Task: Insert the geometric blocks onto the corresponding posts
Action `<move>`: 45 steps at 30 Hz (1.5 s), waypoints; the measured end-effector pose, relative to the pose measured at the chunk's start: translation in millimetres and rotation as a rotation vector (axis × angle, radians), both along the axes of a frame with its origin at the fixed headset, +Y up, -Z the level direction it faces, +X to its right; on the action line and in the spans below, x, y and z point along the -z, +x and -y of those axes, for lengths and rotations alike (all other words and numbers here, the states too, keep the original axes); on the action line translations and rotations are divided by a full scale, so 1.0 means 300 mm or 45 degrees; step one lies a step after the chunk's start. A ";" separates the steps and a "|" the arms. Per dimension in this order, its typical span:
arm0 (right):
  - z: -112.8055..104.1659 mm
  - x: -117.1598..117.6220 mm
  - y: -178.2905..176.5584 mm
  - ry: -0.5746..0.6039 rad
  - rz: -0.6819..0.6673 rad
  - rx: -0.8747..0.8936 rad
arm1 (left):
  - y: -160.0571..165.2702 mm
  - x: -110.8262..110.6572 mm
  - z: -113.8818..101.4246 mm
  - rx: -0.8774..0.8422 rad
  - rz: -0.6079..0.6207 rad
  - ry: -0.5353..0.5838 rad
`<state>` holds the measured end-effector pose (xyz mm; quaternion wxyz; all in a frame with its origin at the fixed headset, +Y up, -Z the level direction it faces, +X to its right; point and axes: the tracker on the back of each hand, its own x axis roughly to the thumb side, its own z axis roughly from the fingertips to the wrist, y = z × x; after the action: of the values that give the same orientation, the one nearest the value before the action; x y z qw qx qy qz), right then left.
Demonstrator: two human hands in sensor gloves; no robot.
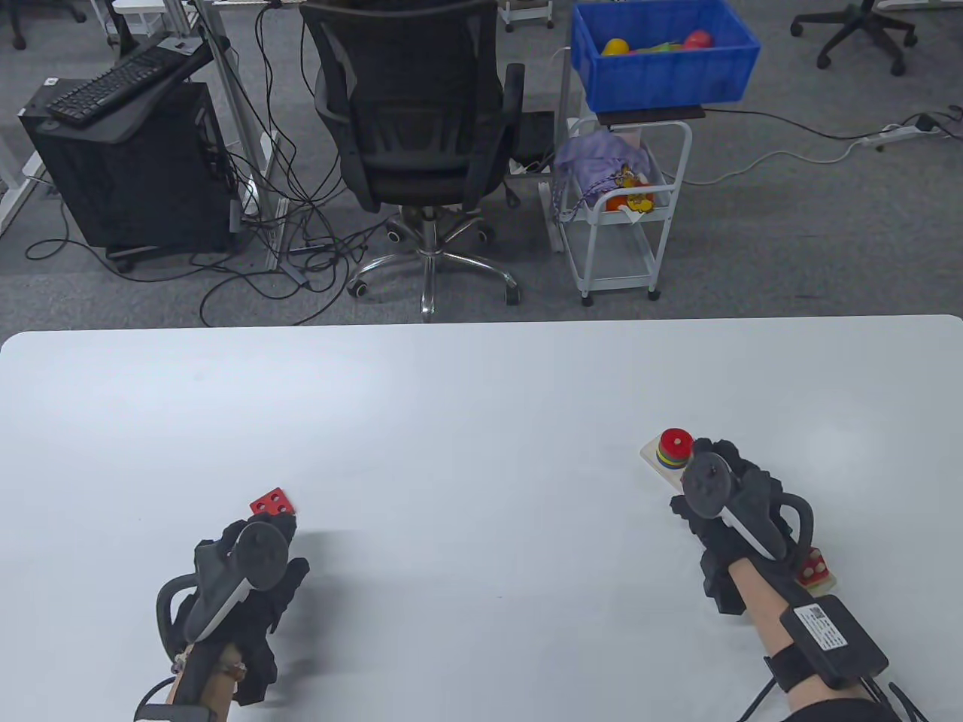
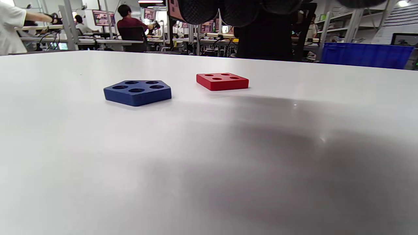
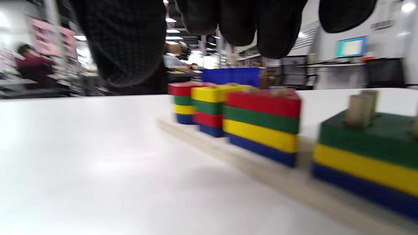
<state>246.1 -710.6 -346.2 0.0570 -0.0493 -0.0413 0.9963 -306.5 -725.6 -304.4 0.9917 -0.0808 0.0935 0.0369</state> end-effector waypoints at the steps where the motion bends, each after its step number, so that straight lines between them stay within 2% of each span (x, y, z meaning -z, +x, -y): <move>1: -0.003 -0.038 -0.020 0.027 -0.066 0.032 | -0.009 0.010 -0.002 -0.017 -0.027 -0.017; 5: -0.008 -0.156 -0.088 0.079 -0.218 0.064 | -0.032 0.058 -0.004 -0.069 -0.107 -0.088; 7: 0.004 -0.212 -0.126 0.112 -0.305 0.088 | -0.040 0.103 0.011 -0.092 -0.162 -0.186; 9: 0.017 -0.236 -0.159 0.107 -0.361 0.087 | -0.041 0.150 0.030 -0.094 -0.202 -0.250; 11: 0.025 -0.241 -0.184 0.070 -0.409 0.051 | -0.036 0.202 0.053 -0.060 -0.244 -0.315; 14: 0.037 -0.244 -0.213 0.055 -0.465 0.027 | -0.018 0.279 0.088 0.138 -0.278 -0.397; 19: 0.040 -0.250 -0.215 0.032 -0.481 0.037 | -0.015 0.352 0.117 0.380 -0.347 -0.475; 22: 0.046 -0.250 -0.219 0.020 -0.493 0.048 | -0.007 0.371 0.108 0.388 -0.367 -0.431; 27: 0.066 -0.245 -0.230 -0.016 -0.511 0.031 | 0.035 0.379 0.112 0.589 -0.281 -0.415; 30: 0.070 -0.244 -0.233 -0.026 -0.515 0.036 | 0.055 0.372 0.110 0.607 -0.253 -0.391; 34: 0.061 -0.248 -0.239 -0.006 -0.526 0.057 | 0.132 0.346 0.060 0.432 -0.116 -0.273; 39: 0.058 -0.248 -0.265 -0.007 -0.568 0.098 | 0.321 0.282 -0.041 -0.070 0.174 -0.184; 41: 0.048 -0.250 -0.283 0.012 -0.604 0.128 | 0.405 0.246 -0.068 -0.312 0.311 -0.207; 45: 0.018 -0.258 -0.339 0.103 -0.708 0.213 | 0.576 0.156 -0.080 -0.790 0.555 -0.358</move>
<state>144.3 -716.1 -268.8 0.1502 0.2249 -0.0596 0.9609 -133.6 -701.5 -351.4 0.9093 -0.2459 -0.1436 0.3033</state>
